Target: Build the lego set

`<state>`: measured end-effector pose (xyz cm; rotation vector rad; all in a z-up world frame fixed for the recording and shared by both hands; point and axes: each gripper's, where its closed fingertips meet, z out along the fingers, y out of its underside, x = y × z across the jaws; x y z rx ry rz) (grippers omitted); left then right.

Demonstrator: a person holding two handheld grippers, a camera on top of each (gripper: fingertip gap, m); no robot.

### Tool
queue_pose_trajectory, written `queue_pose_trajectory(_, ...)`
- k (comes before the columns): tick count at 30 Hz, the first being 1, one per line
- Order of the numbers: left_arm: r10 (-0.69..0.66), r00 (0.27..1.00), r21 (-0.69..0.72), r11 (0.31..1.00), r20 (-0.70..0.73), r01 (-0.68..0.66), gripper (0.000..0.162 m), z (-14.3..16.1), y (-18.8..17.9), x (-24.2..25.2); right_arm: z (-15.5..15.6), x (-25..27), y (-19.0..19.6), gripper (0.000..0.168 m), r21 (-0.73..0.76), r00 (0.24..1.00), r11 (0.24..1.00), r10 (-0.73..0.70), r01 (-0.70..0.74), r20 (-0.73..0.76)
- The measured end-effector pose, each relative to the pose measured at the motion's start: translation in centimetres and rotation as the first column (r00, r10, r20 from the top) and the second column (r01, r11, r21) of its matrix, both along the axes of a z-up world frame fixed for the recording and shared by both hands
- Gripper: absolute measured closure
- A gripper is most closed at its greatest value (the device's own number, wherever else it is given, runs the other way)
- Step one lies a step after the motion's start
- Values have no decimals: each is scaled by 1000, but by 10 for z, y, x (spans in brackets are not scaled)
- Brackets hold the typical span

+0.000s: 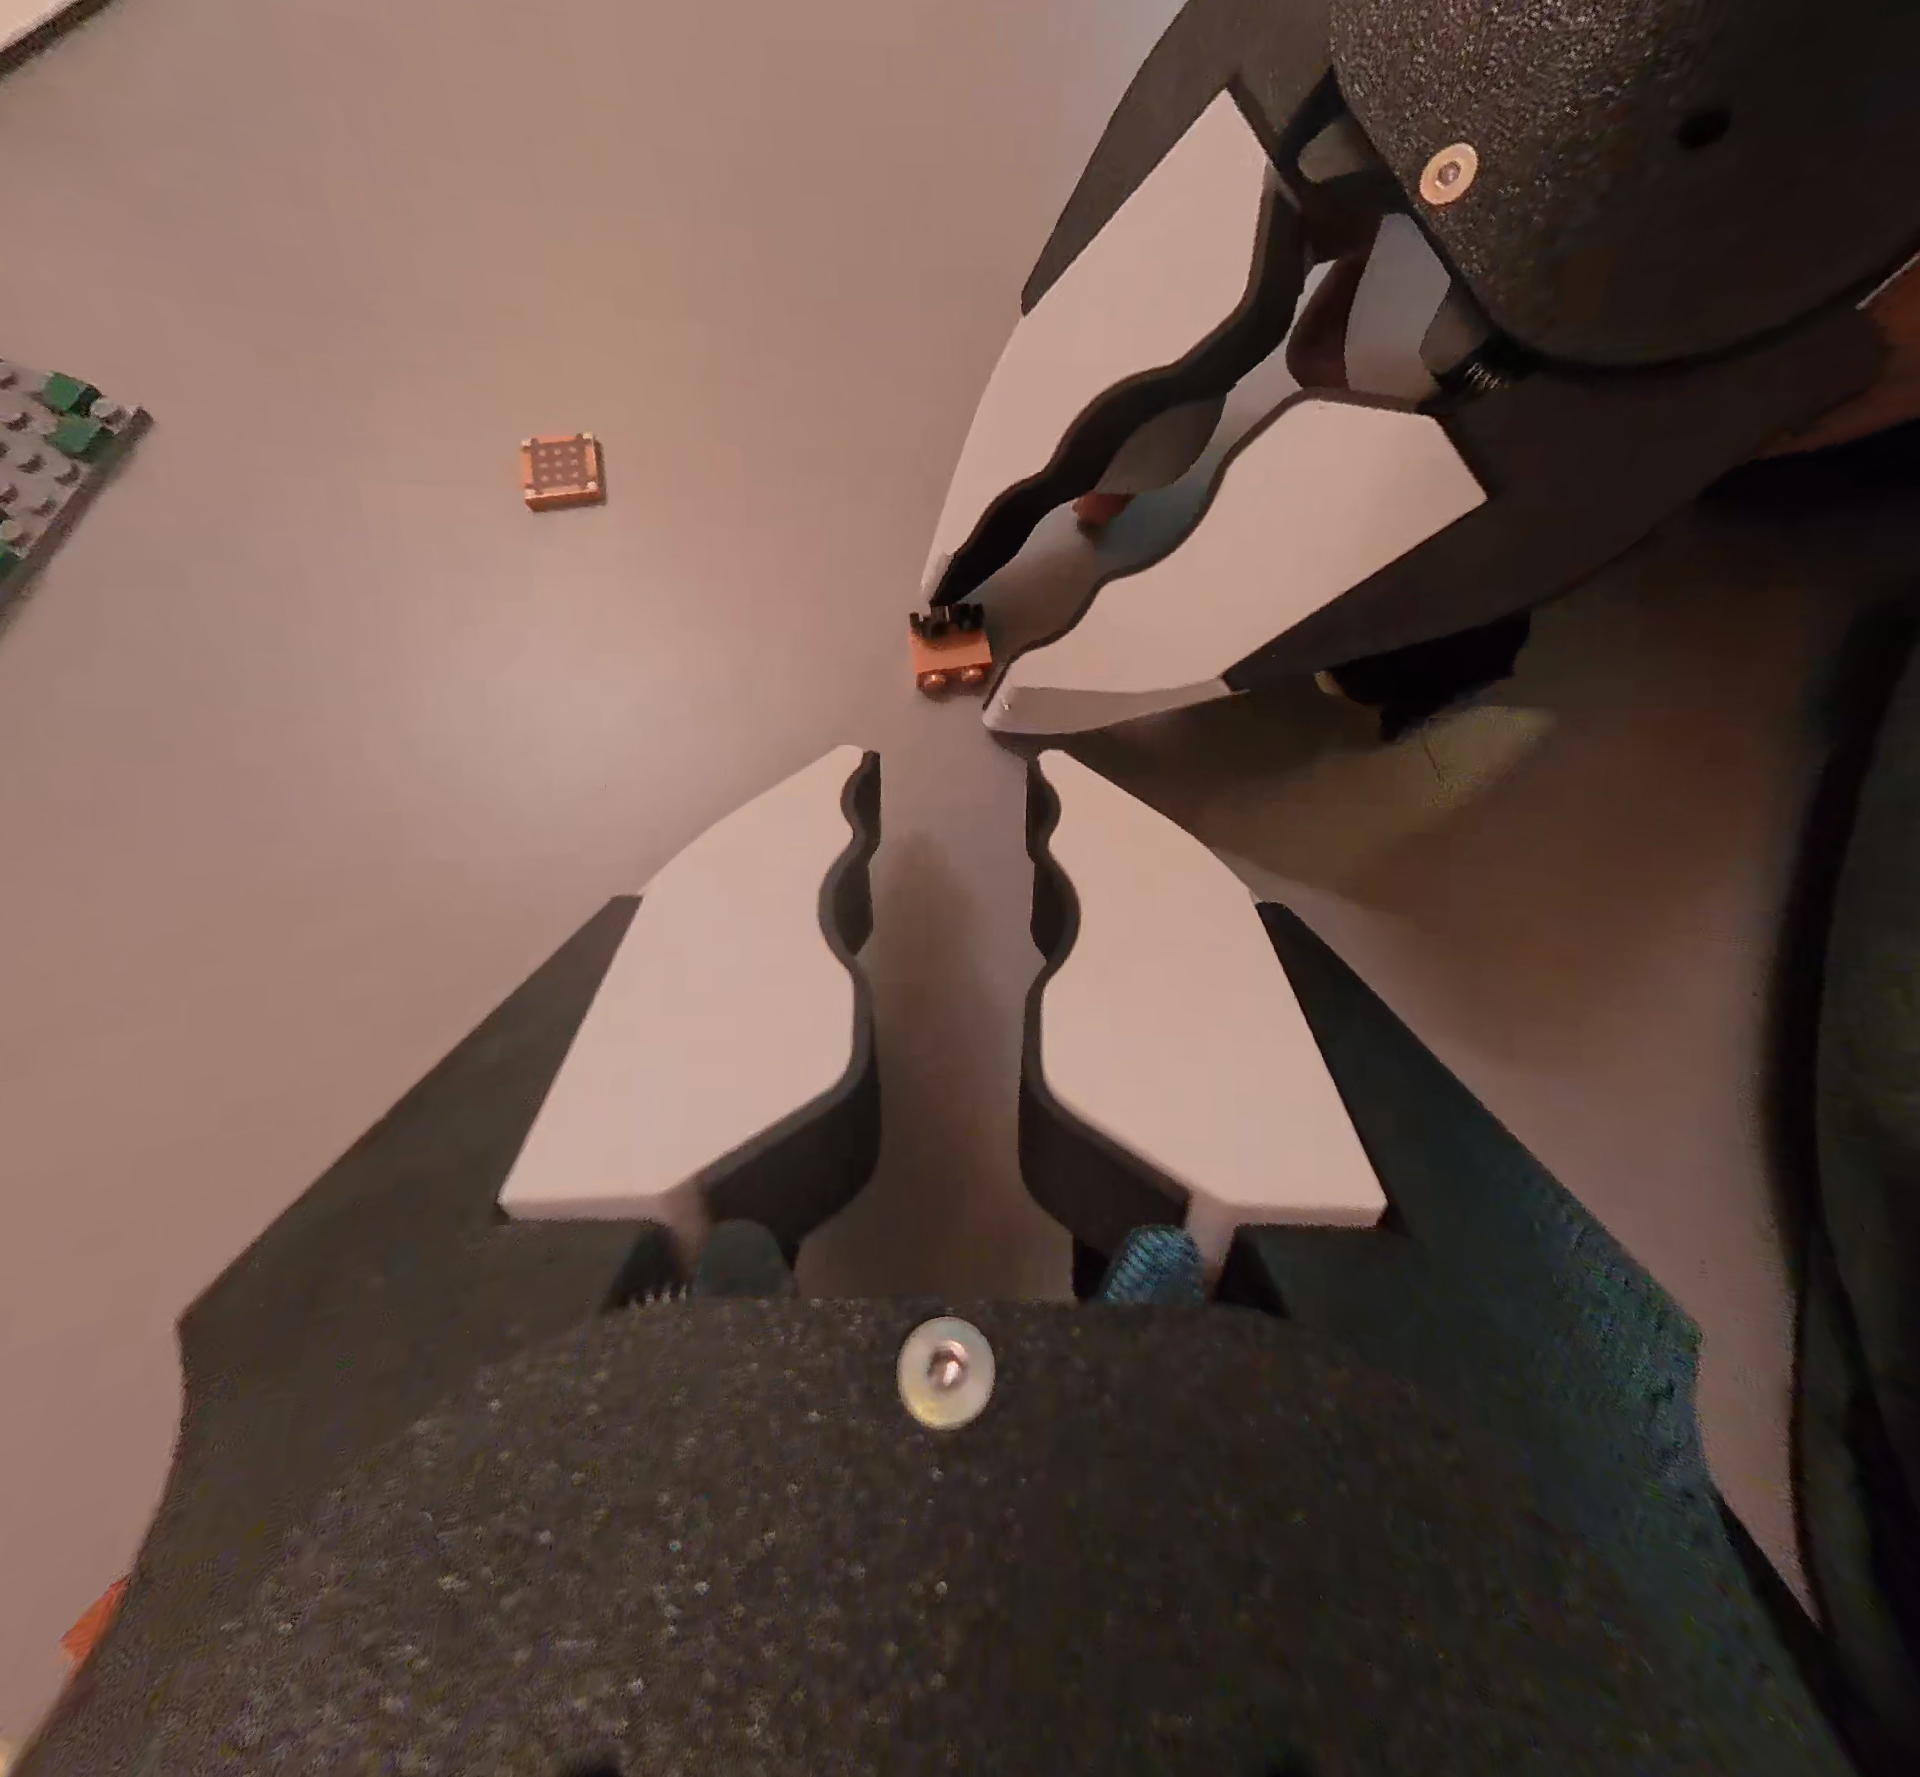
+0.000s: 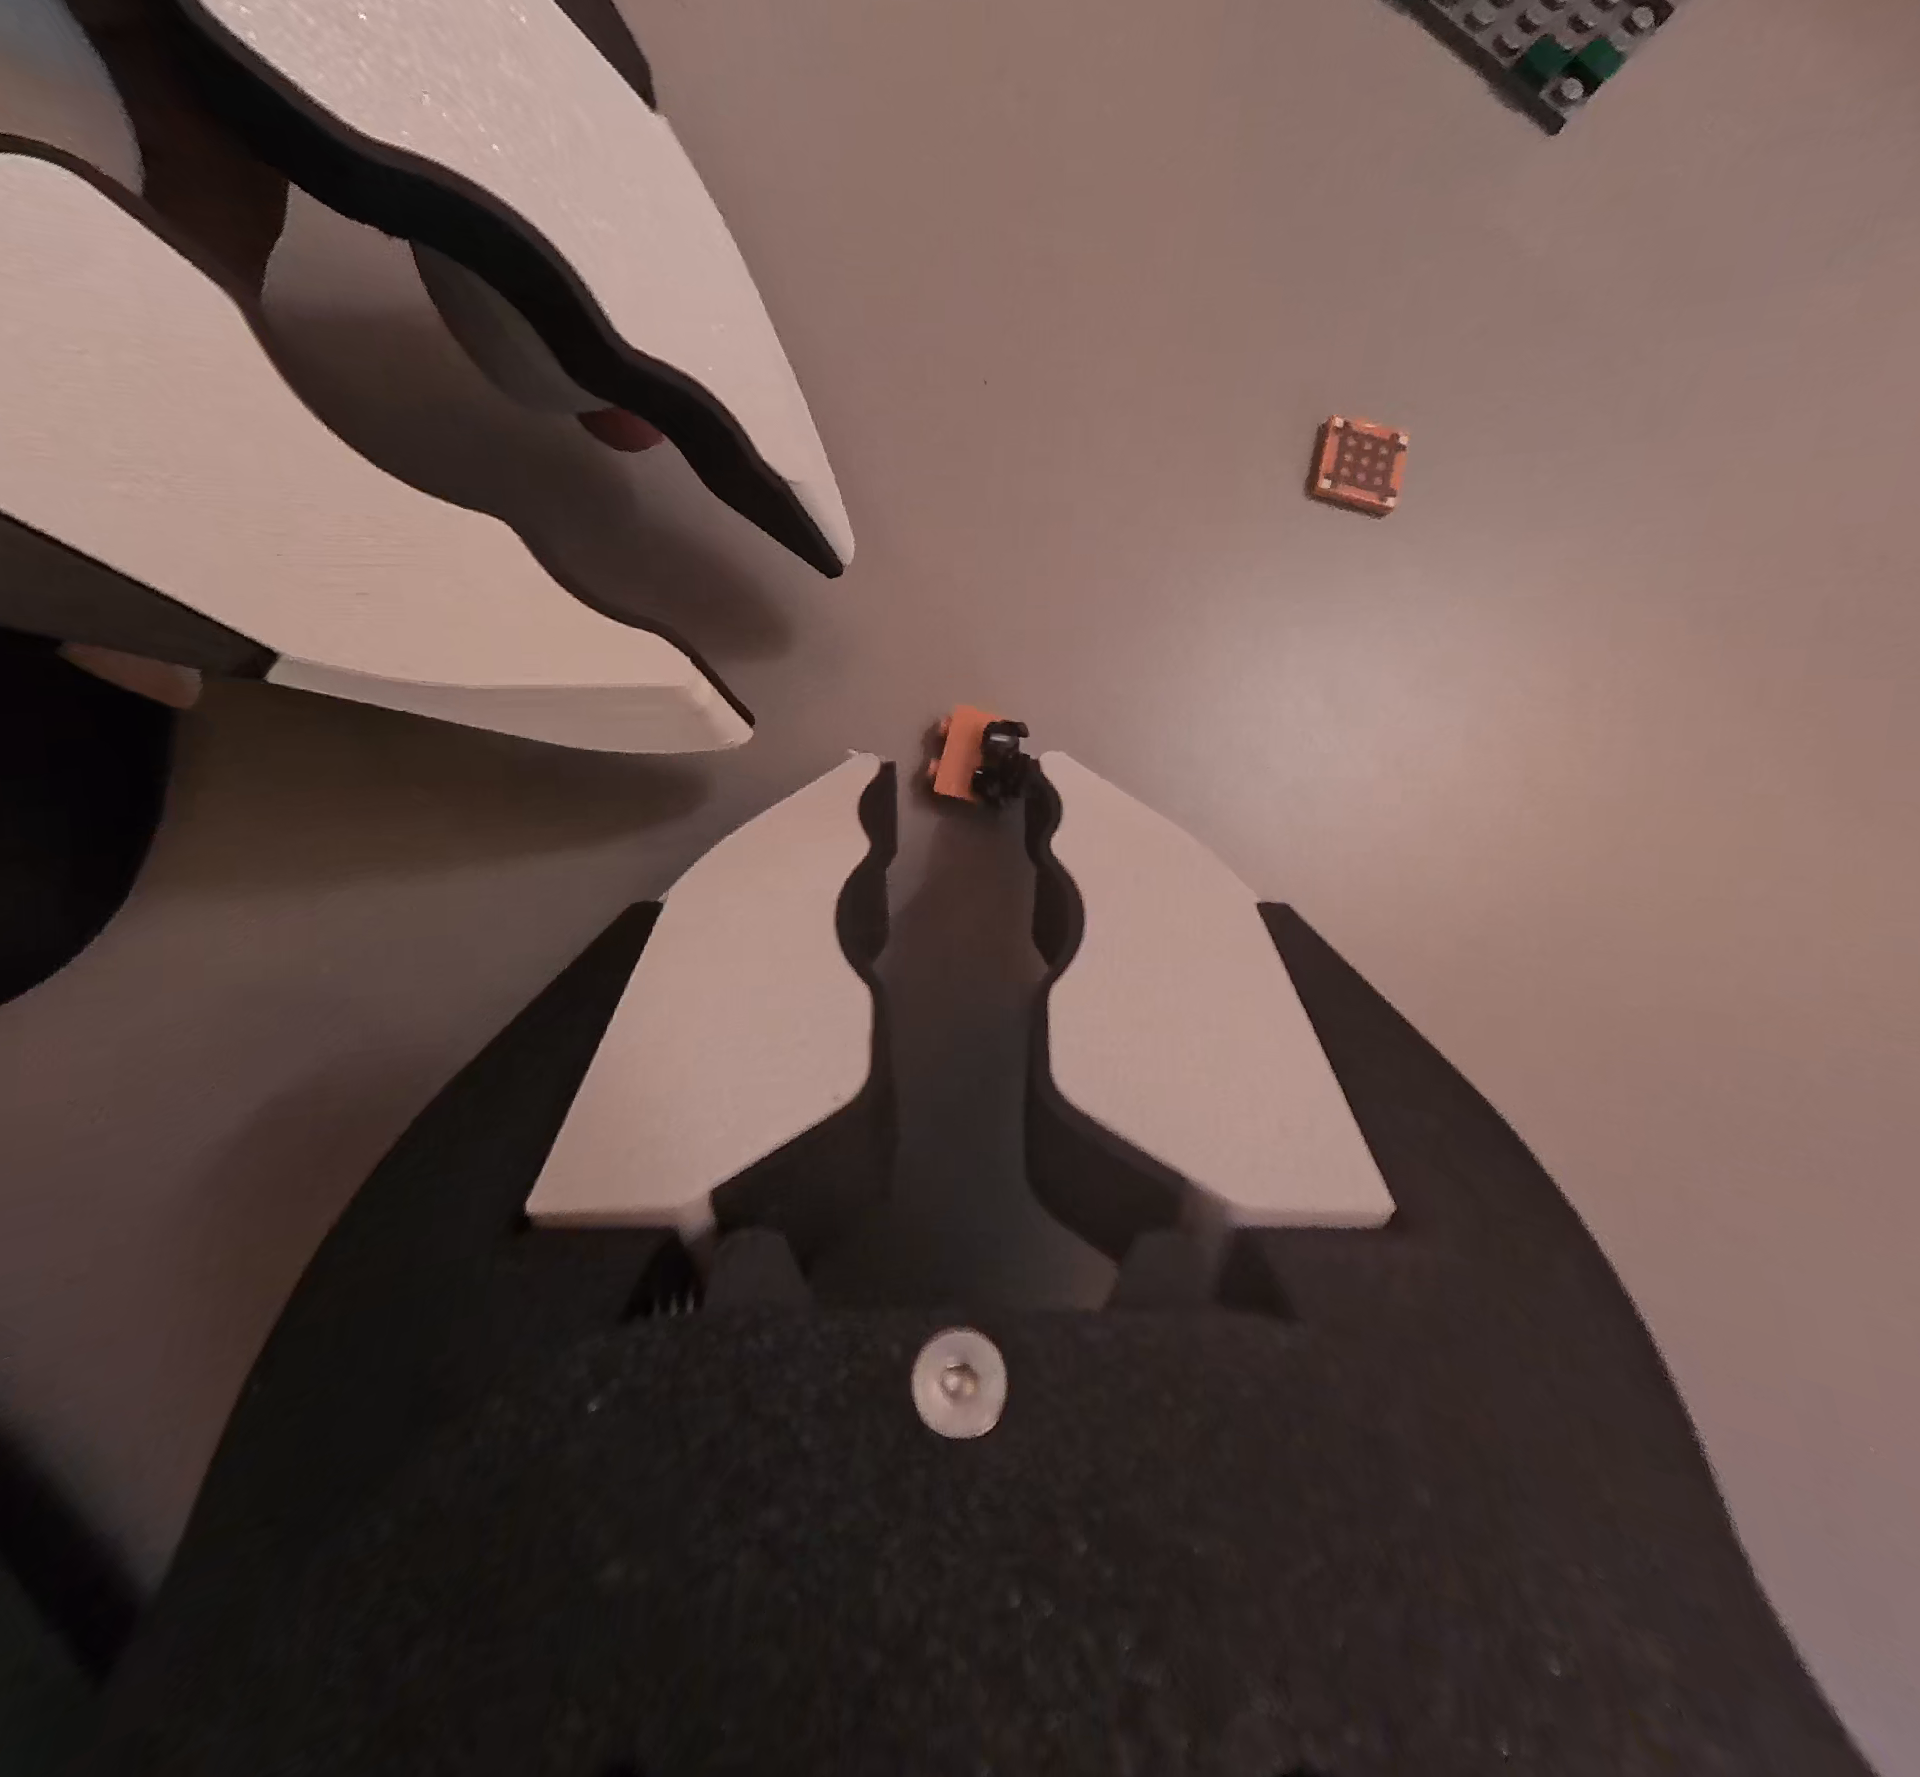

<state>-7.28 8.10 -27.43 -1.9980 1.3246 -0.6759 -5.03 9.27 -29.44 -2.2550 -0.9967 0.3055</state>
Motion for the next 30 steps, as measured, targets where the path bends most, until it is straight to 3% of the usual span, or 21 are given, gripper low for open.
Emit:
queue_pose_trajectory(16, 1, 1000, 12, 1000, 1, -1, 137, 0, -1, -5, 0, -3, 3, 153, -7, 998, 998, 67, -68, -13)
queue_pose_trajectory(21, 16, 999, 17, 1000, 50, -17, 139, 5, 3, -4, 26, -9, 3, 153, 88, 965, 989, 137, -120, -222)
queue_pose_trajectory(24, 6, 987, 27, 1000, 158, -10, 138, 21, 5, 3, 57, -9, 3, 153, 148, 897, 978, 194, -146, -398)
queue_pose_trajectory(30, -90, 879, 74, 995, 469, 62, 135, 78, -3, 16, 116, 1, -10, 153, 238, 615, 931, 361, -276, -701)
